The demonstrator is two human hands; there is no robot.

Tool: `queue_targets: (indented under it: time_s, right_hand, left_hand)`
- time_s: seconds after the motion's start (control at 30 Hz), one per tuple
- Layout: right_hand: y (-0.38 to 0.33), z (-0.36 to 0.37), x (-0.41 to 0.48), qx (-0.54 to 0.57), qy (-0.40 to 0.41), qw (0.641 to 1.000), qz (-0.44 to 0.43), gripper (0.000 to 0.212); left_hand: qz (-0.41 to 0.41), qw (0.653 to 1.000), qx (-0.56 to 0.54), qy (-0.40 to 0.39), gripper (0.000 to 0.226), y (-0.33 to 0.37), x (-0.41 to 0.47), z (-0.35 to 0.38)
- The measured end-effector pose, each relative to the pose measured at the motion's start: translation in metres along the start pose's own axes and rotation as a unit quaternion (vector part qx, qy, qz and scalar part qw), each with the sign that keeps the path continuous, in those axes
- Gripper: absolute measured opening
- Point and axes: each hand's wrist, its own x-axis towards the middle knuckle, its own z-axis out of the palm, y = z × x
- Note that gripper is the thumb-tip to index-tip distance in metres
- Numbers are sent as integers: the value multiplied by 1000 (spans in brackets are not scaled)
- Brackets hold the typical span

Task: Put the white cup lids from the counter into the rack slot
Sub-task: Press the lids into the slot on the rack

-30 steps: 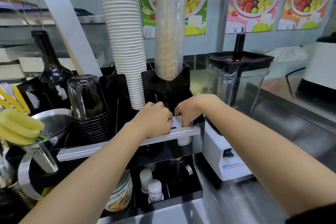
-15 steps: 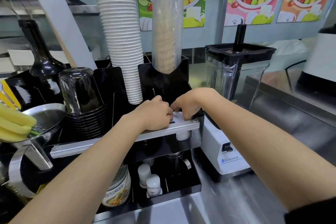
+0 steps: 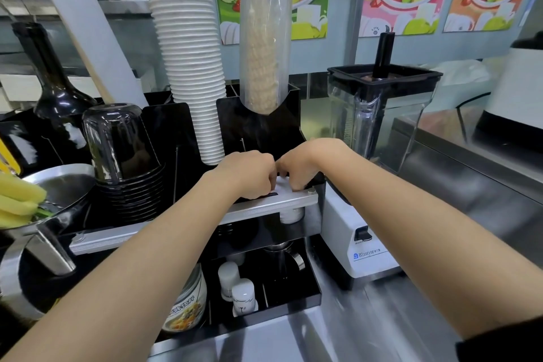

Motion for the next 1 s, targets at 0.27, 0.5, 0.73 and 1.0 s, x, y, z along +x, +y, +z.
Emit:
queue_targets:
  time_s: [0.27, 0.5, 0.73, 1.0]
  right_hand:
    - [1, 0, 15, 42, -11, 999, 32, 33]
    - [2, 4, 25, 43, -5, 998, 43, 33]
    - [1, 10, 25, 3, 37, 997, 67, 43]
    - [1, 14, 21, -18, 62, 996, 68, 46]
  left_hand:
    - [-6, 1000, 9, 20, 26, -1, 0, 4]
    - [-16, 997, 24, -66, 29, 1, 7, -2]
    - [-23, 999, -30, 13, 24, 1, 3, 4]
    - [-16, 998, 55, 3, 30, 1, -2, 3]
